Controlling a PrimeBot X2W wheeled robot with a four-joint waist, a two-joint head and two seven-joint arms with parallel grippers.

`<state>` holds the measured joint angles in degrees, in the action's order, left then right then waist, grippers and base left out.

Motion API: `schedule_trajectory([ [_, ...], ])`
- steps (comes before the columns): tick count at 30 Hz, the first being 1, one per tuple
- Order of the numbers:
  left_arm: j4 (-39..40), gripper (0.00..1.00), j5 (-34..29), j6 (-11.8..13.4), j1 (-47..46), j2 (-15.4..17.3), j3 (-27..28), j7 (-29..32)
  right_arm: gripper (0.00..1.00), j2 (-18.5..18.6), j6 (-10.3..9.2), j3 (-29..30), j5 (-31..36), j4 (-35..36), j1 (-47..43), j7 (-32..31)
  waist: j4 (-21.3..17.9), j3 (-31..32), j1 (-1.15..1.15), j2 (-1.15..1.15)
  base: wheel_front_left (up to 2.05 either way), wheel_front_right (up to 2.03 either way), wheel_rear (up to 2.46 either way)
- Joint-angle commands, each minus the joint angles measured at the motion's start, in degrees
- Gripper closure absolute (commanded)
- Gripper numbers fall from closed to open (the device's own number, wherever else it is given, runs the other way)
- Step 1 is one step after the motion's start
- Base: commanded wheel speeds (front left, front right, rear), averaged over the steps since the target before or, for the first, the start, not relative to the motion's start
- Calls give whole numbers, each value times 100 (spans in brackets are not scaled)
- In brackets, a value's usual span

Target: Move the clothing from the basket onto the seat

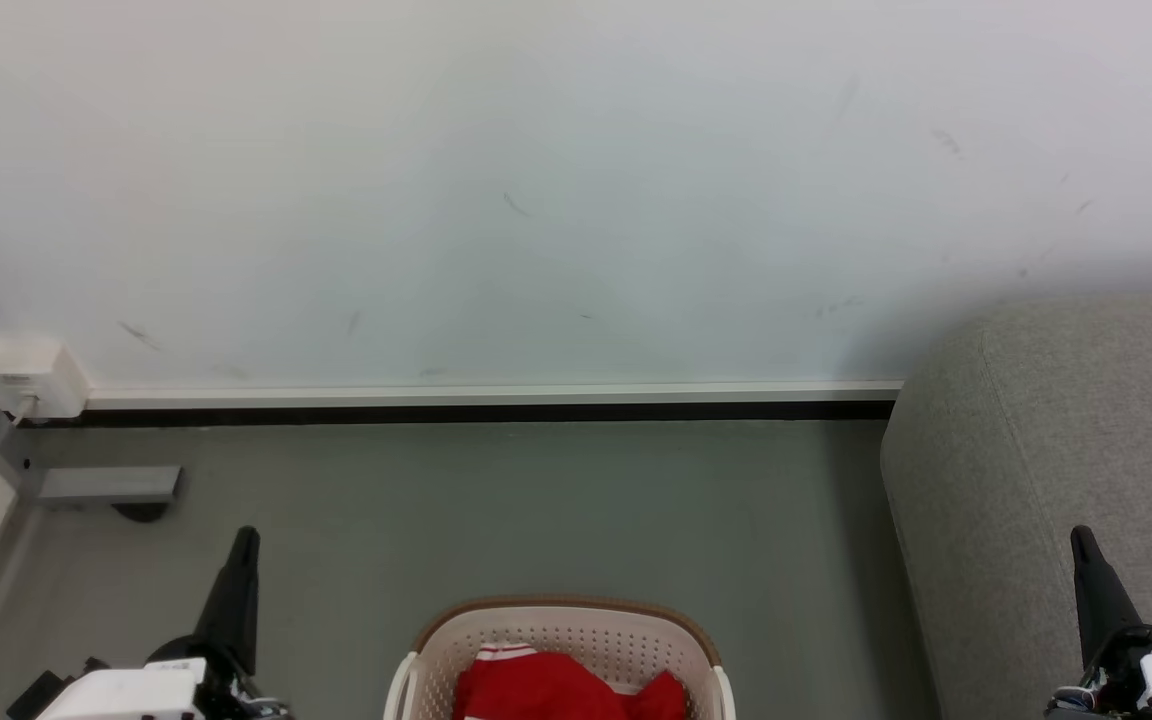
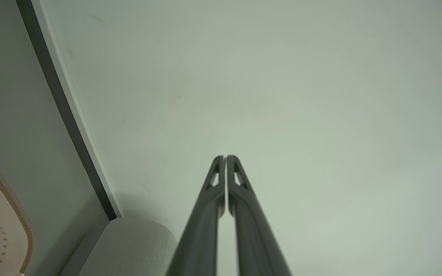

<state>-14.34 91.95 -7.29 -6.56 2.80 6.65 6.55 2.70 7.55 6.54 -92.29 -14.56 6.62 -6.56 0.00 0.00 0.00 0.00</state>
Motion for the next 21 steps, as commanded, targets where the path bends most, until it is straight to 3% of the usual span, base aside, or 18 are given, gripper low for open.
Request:
schedule_trajectory([
  [1, 14, 100, 73, -31, -32, 13, 8, 24, 100, 40, -14, 20, -6, 27, 32, -21, 0, 0, 0, 0, 0, 0, 0],
  [15, 14, 100, 73, -31, -32, 14, 8, 24, 100, 40, -14, 20, -6, 27, 32, -21, 0, 0, 0, 0, 0, 0, 0],
  [16, 0, 0, 0, 0, 0, 0, 0, 0, 0, 0, 0, 0, 0, 0, 0, 0, 0, 0, 0, 0, 0, 0, 0],
  [21, -91, 0, -55, 9, 75, -19, -71, -88, 0, -32, 0, -68, 33, -60, -78, 85, 2, -2, 0, 0, 0, 0, 0],
])
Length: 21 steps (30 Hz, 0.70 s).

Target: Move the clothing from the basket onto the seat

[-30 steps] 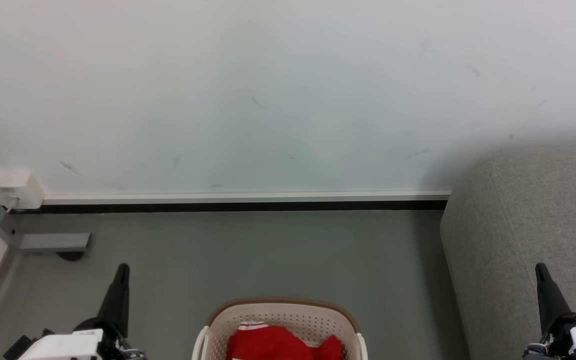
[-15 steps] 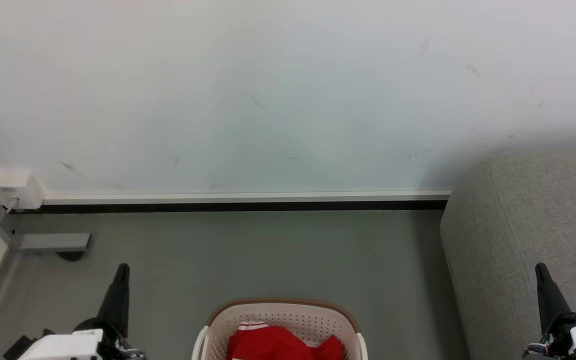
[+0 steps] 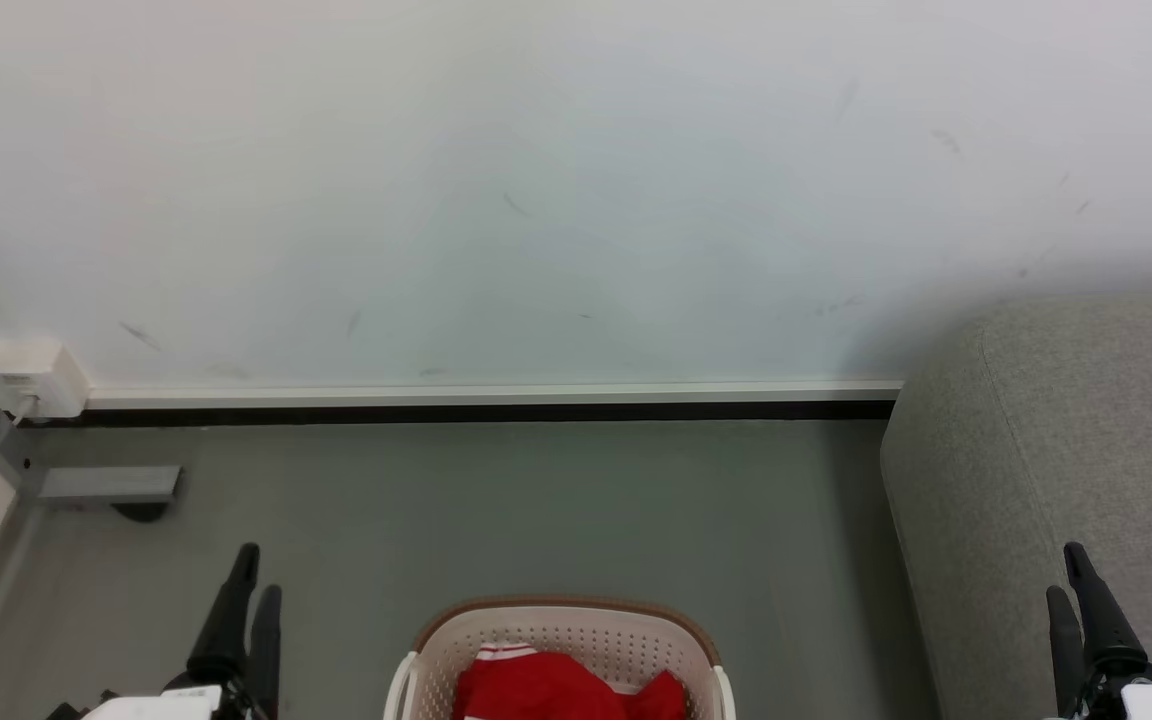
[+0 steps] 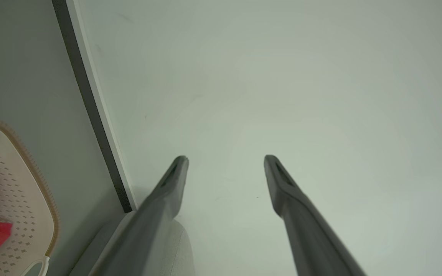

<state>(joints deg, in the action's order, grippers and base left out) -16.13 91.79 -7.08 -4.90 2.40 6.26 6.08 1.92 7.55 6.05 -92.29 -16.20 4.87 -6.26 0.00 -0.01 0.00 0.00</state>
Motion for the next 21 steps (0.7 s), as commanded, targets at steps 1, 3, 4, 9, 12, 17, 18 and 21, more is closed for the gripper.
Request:
schedule_trajectory([
  [1, 83, 0, -56, -13, -87, 21, -58, -72, 0, 47, 0, -44, 53, 110, 90, 85, 2, -2, 0, 0, 0, 0, 0],
  [3, 72, 0, -89, -14, -79, 22, -103, -132, 0, 49, -1, -95, 109, 118, 78, 146, 5, -3, 0, 0, 0, 0, 0],
  [4, 69, 0, -107, -14, -75, 22, -119, -160, 0, 50, -1, -117, 142, 120, 72, 176, 6, -4, 0, 0, 0, 0, 0],
  [9, 49, 0, -227, -17, -51, 25, -186, -300, 0, 55, -1, -182, 439, 140, 56, 317, 13, -9, 0, 0, 0, 0, 0],
  [12, 38, 0, -372, -18, -37, 27, -203, -380, 0, 58, -1, -229, 727, 179, 44, 397, 15, -11, 0, 0, 0, 0, 0],
  [17, 63, 0, -818, 0, -21, 29, -197, -507, 0, 63, -2, -296, 1390, 295, 12, 524, 21, -12, 0, 0, 0, 0, 0],
  [18, 77, 0, -931, 18, -18, 30, -196, -534, 0, 64, -2, -305, 1527, 319, 2, 549, 22, -12, 0, 0, 0, 0, 0],
  [21, 129, 0, -1261, 78, -2, 31, -223, -607, 0, 67, -2, -340, 1956, 394, -19, 622, 24, -13, 0, 0, 0, 0, 0],
])
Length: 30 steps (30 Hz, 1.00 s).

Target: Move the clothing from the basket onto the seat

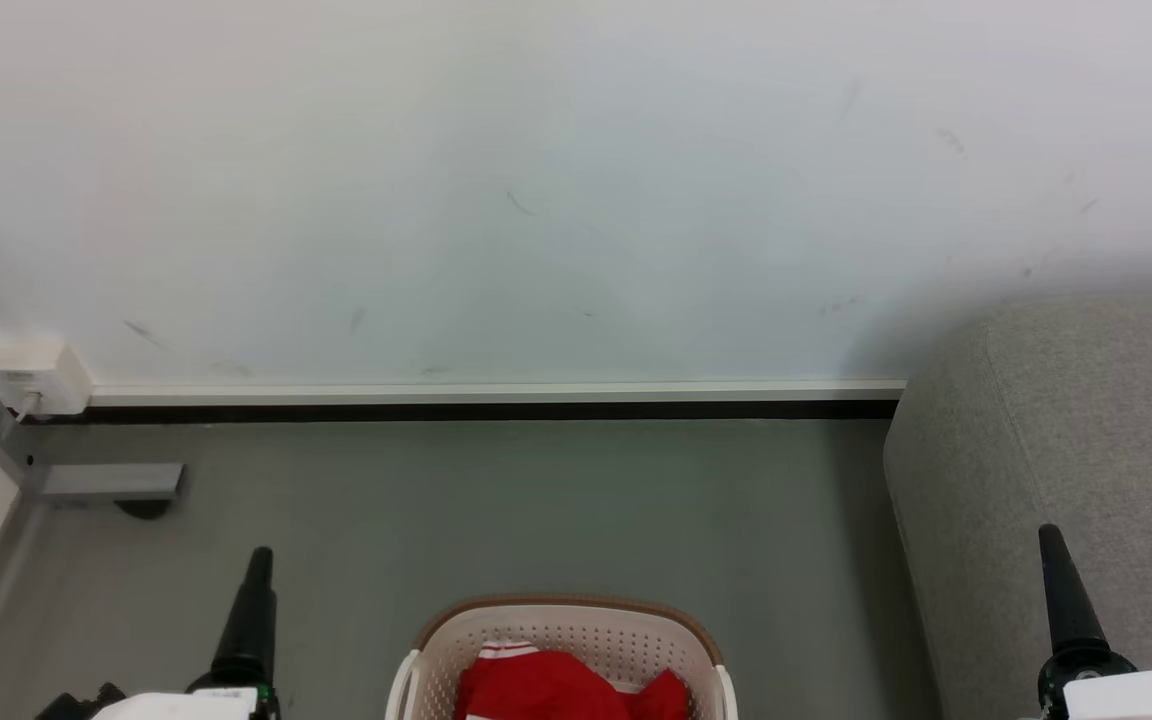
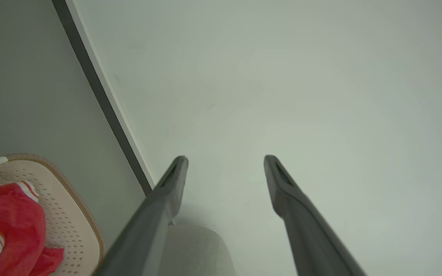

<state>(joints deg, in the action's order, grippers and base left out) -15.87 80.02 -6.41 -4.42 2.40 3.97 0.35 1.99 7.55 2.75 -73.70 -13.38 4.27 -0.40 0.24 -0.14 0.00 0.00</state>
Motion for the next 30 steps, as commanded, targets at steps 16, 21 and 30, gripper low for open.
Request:
schedule_trajectory([
  [16, 326, 0, -1856, 178, 79, 39, -423, -379, 0, 73, -4, -205, 2251, 350, -53, 385, 4, 4, 0, 0, 0, 0, 0],
  [21, 328, 0, -2494, 292, 111, 42, -546, -472, 0, 77, -4, -291, 2750, 354, -107, 484, 14, 18, 0, 0, 0, 0, 0],
  [30, 404, 0, -3521, 449, 133, 45, -757, -643, 0, 84, -5, -376, 3614, 318, -148, 646, 26, 25, 0, 0, 0, 0, 0],
])
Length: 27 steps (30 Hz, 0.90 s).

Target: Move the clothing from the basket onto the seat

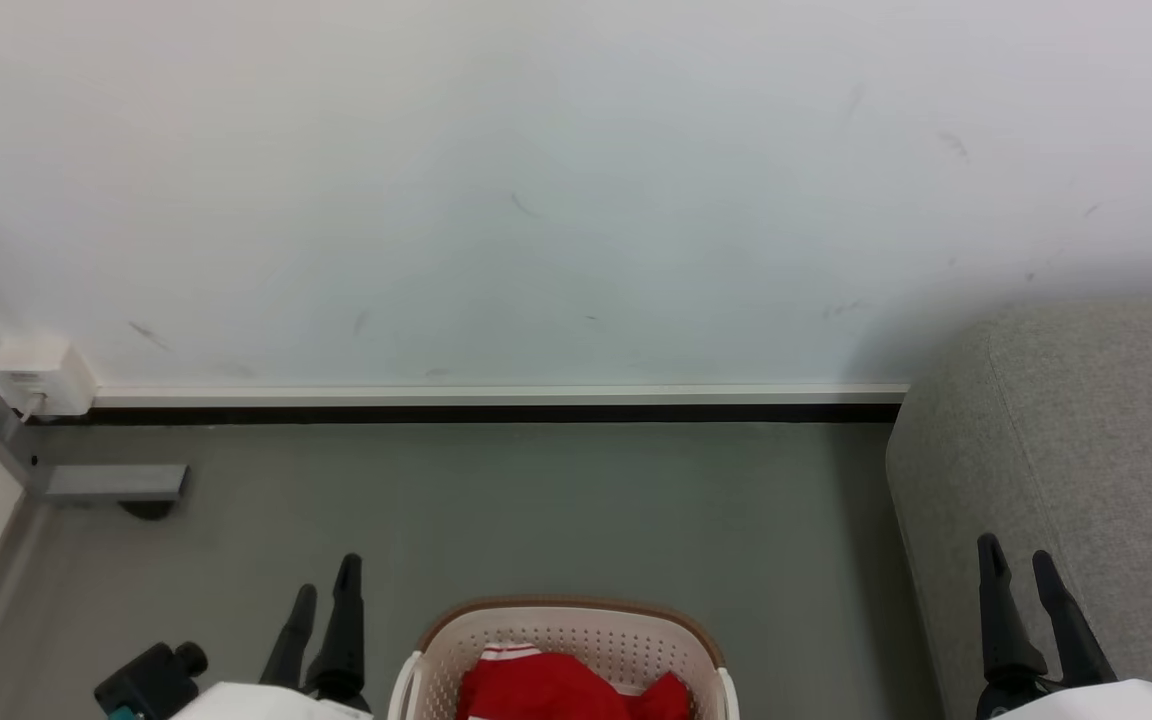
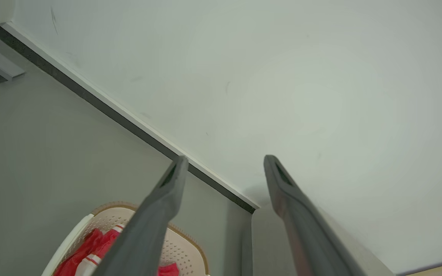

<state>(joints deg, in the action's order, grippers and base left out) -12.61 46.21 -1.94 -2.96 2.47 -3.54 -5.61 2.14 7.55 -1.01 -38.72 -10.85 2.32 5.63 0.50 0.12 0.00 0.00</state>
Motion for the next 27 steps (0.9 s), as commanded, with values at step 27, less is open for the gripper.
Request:
schedule_trajectory([
  [27, 229, 0, -2135, 168, 128, 49, -31, -453, 0, 84, -7, -159, 1845, -135, -16, 446, 21, 29, 0, 0, 0, 0, 0],
])
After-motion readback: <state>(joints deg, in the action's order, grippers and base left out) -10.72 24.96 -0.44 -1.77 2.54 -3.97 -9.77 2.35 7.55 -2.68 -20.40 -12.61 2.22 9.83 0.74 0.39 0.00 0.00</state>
